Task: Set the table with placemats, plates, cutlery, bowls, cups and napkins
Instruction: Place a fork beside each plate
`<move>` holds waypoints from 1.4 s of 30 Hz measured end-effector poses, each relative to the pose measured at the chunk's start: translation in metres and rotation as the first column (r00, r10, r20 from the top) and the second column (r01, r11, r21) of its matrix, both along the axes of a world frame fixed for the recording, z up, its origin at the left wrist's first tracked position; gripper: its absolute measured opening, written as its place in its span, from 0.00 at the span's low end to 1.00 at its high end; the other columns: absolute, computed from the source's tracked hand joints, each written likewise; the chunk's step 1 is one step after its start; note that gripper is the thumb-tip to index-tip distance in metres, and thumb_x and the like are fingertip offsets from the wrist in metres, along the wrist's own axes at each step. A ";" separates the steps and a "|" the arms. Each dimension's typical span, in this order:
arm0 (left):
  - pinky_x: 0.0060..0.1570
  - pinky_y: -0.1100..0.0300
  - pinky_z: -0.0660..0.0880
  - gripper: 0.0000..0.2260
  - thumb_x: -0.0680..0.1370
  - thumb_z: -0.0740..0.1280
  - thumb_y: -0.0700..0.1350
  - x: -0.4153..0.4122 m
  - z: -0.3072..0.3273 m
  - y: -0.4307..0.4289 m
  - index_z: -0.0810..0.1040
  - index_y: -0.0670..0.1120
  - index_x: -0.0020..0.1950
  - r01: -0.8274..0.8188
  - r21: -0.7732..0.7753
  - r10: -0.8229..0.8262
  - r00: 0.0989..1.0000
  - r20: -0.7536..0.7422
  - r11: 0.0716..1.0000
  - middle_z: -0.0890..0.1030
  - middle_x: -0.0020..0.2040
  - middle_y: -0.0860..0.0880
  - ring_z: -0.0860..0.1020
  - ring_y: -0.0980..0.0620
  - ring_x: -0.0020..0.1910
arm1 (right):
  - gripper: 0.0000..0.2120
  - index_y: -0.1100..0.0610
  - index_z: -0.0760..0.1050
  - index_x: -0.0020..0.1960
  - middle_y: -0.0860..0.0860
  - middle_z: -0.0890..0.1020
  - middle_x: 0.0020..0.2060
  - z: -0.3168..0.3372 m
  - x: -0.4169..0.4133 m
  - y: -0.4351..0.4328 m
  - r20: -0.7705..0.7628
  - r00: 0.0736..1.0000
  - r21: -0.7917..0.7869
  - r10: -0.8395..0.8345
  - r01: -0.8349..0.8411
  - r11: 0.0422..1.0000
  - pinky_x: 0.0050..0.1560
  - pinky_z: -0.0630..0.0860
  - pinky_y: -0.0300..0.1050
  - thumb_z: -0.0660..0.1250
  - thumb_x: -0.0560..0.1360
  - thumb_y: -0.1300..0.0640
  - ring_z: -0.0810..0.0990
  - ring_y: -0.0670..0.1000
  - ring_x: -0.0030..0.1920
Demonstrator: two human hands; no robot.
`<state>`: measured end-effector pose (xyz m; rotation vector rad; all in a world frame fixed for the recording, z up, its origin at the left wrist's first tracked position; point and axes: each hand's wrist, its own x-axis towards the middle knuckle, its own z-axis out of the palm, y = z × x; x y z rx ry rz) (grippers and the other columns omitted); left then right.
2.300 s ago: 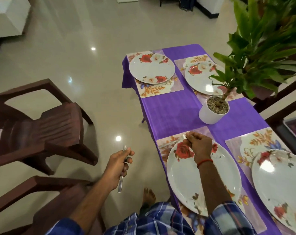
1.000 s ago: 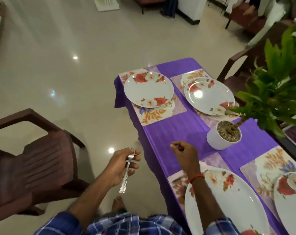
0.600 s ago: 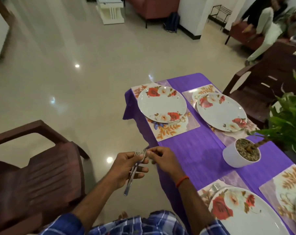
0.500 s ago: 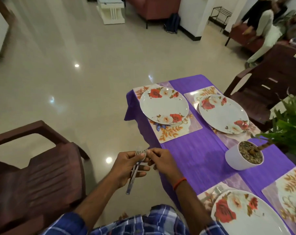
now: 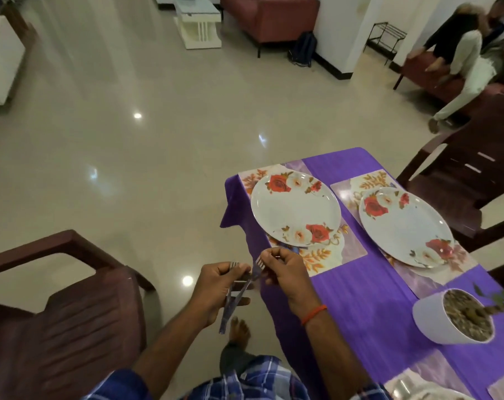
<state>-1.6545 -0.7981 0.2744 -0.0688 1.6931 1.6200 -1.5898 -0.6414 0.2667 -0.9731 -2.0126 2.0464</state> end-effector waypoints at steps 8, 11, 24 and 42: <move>0.50 0.35 0.82 0.11 0.82 0.68 0.45 -0.107 0.005 0.032 0.84 0.39 0.53 -0.148 -0.055 0.149 0.989 0.021 0.987 0.86 0.48 0.39 0.86 0.39 0.49 | 0.04 0.57 0.81 0.51 0.52 0.83 0.34 0.004 -0.108 0.061 -0.025 0.990 -0.005 -0.136 0.136 0.991 0.33 0.77 0.38 0.68 0.80 0.57 0.77 0.45 0.28; 0.49 0.38 0.83 0.11 0.82 0.67 0.46 -0.133 0.005 0.049 0.84 0.39 0.53 -0.158 -0.085 0.159 0.987 0.002 0.984 0.86 0.48 0.40 0.86 0.40 0.47 | 0.03 0.53 0.79 0.53 0.52 0.84 0.36 0.003 -0.135 0.086 -0.043 0.985 0.055 -0.166 0.168 0.984 0.34 0.78 0.39 0.69 0.80 0.58 0.79 0.46 0.29; 0.52 0.39 0.83 0.12 0.84 0.65 0.46 -0.214 0.008 0.067 0.84 0.40 0.54 -0.125 -0.162 0.127 0.992 0.007 0.979 0.87 0.48 0.41 0.86 0.39 0.50 | 0.08 0.61 0.79 0.54 0.59 0.84 0.35 -0.031 -0.253 0.177 -0.016 0.906 -0.107 -0.423 0.419 0.902 0.35 0.81 0.46 0.73 0.76 0.62 0.81 0.53 0.32; 0.50 0.41 0.83 0.13 0.85 0.63 0.47 -0.390 -0.007 0.078 0.84 0.40 0.55 0.019 -0.182 -0.012 0.999 0.044 0.983 0.87 0.49 0.41 0.86 0.39 0.51 | 0.08 0.57 0.83 0.52 0.55 0.86 0.47 -0.105 -0.351 0.239 0.266 0.787 0.352 -0.556 0.458 0.816 0.57 0.81 0.53 0.74 0.74 0.60 0.83 0.55 0.46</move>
